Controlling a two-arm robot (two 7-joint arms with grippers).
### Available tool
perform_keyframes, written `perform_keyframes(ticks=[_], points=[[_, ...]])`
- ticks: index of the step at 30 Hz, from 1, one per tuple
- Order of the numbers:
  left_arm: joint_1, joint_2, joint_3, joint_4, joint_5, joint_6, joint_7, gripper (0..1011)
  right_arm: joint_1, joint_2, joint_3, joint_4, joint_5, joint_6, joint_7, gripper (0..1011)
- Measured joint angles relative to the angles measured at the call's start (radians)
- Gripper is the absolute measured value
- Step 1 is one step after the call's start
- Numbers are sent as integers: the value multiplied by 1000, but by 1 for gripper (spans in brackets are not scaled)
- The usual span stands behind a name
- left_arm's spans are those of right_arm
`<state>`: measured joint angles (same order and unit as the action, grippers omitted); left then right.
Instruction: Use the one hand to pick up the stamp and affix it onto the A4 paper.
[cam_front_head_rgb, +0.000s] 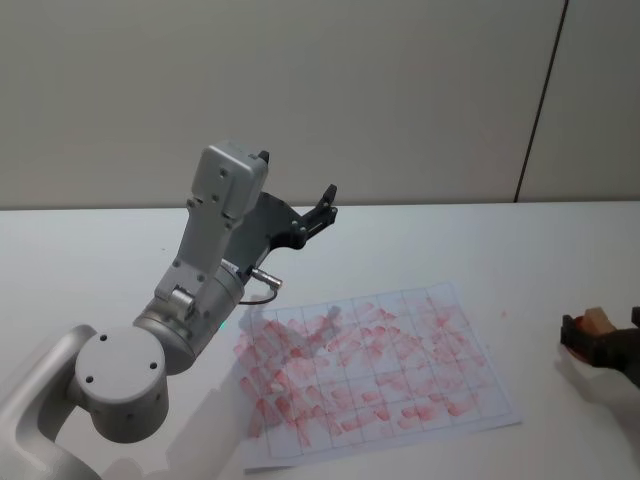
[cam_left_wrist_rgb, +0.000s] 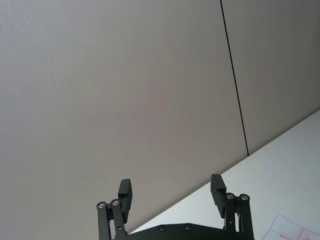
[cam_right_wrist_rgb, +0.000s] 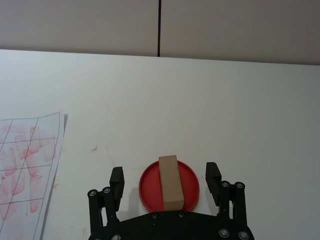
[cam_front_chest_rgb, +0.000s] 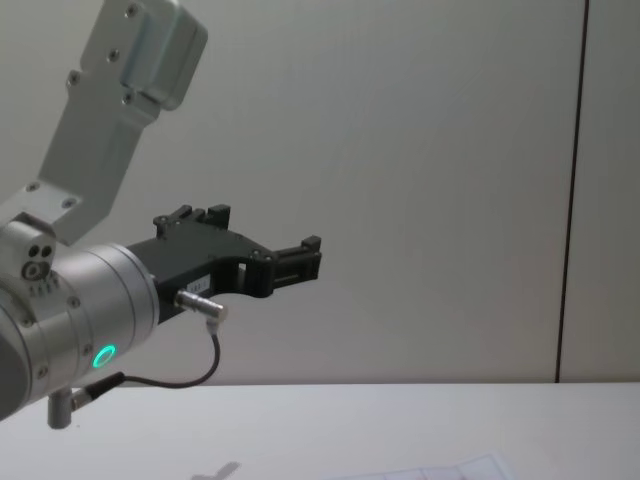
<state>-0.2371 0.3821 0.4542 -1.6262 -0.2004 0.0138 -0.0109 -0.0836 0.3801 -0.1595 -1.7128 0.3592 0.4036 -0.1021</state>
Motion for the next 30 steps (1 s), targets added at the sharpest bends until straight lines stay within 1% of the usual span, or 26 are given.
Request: perform_keyframes(ticks=[3, 8, 11, 12, 14, 15, 16, 18, 20, 21, 22, 24, 25, 26, 27, 29, 30], points=[[0, 0, 0, 0, 0, 0, 0, 1001, 4, -5, -3, 9, -6, 4, 0, 994], [0, 0, 0, 0, 0, 0, 0, 1001, 14, -16, -8, 28, -22, 10, 0, 902], [0, 0, 0, 0, 0, 0, 0, 1001, 19, -22, -10, 36, -31, 13, 1, 818], [0, 0, 0, 0, 0, 0, 0, 1001, 21, -24, -12, 39, -35, 14, 1, 763], [0, 0, 0, 0, 0, 0, 0, 1001, 23, -26, -12, 42, -39, 16, 0, 729], [0, 0, 0, 0, 0, 0, 0, 1001, 24, -28, -13, 44, -42, 17, -1, 676], [0, 0, 0, 0, 0, 0, 0, 1001, 25, -29, -13, 45, -44, 18, -2, 646], [0, 0, 0, 0, 0, 0, 0, 1001, 25, -31, -13, 46, -47, 21, -4, 616], [0, 0, 0, 0, 0, 0, 0, 1001, 26, -33, -13, 48, -51, 25, -9, 534], [0, 0, 0, 0, 0, 0, 0, 1001, 26, -33, -13, 48, -52, 26, -10, 510], [0, 0, 0, 0, 0, 0, 0, 1001, 26, -34, -13, 48, -54, 28, -13, 448], [0, 0, 0, 0, 0, 0, 0, 1002, 26, -35, -12, 48, -56, 32, -16, 418], [0, 0, 0, 0, 0, 0, 0, 1001, 25, -35, -12, 48, -58, 34, -19, 389], [0, 0, 0, 0, 0, 0, 0, 1001, 24, -36, -11, 48, -59, 36, -21, 331], [0, 0, 0, 0, 0, 0, 0, 1001, 24, -36, -11, 48, -60, 38, -23, 331], [0, 0, 0, 0, 0, 0, 0, 1001, 22, -37, -9, 46, -62, 42, -27, 252], [0, 0, 0, 0, 0, 0, 0, 1001, 21, -37, -9, 45, -63, 44, -28, 235]])
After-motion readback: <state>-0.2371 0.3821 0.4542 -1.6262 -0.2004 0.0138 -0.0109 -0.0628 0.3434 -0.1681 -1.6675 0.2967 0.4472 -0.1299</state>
